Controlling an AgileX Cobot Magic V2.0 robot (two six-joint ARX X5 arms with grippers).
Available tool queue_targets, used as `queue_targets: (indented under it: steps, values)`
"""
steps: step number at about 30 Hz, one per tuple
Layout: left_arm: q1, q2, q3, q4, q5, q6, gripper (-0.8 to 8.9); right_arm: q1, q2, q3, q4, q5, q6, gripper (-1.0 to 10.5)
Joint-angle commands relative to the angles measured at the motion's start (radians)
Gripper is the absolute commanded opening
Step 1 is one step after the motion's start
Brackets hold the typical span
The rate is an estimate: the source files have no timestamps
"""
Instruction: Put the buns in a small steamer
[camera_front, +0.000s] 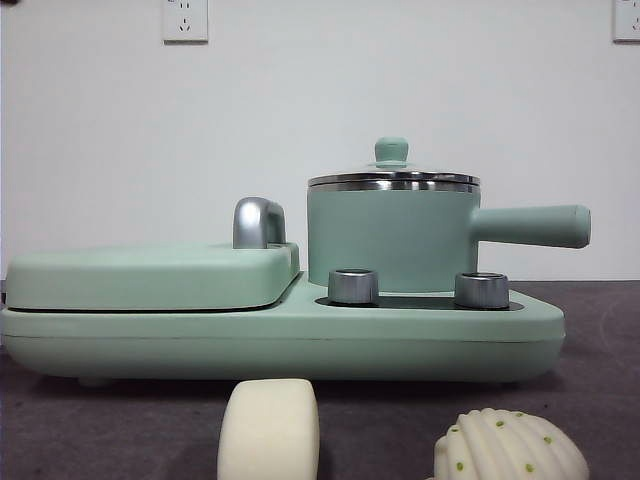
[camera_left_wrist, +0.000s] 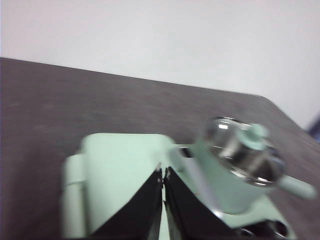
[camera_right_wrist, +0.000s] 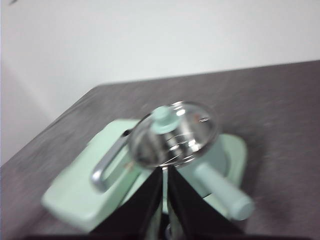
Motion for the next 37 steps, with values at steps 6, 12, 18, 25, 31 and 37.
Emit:
queue_targets:
  steps: [6,12,18,25,31,37]
  values:
    - [-0.024,0.214,0.21,-0.091,0.251,0.048,0.09,0.003,0.186,0.152,-0.07,-0.169,-0.116,0.1]
    - [-0.04,0.278,0.233,-0.098,0.303,0.093,0.09,0.003,0.226,0.163,-0.07,-0.181,-0.157,0.1]
    - [-0.04,0.303,0.233,-0.096,0.303,0.129,1.47,0.003,0.232,0.163,-0.071,-0.144,-0.156,1.4]
    - [-0.04,0.322,0.233,-0.092,0.303,0.126,5.4,0.003,0.232,0.163,-0.07,-0.1,-0.156,4.7]
    - [-0.041,0.324,0.234,-0.093,0.303,0.082,5.37,0.003,0.23,0.163,-0.07,-0.121,-0.154,4.7]
    - [-0.045,0.326,0.254,-0.124,0.303,0.069,5.31,0.003,0.23,0.163,-0.07,-0.123,-0.122,4.7]
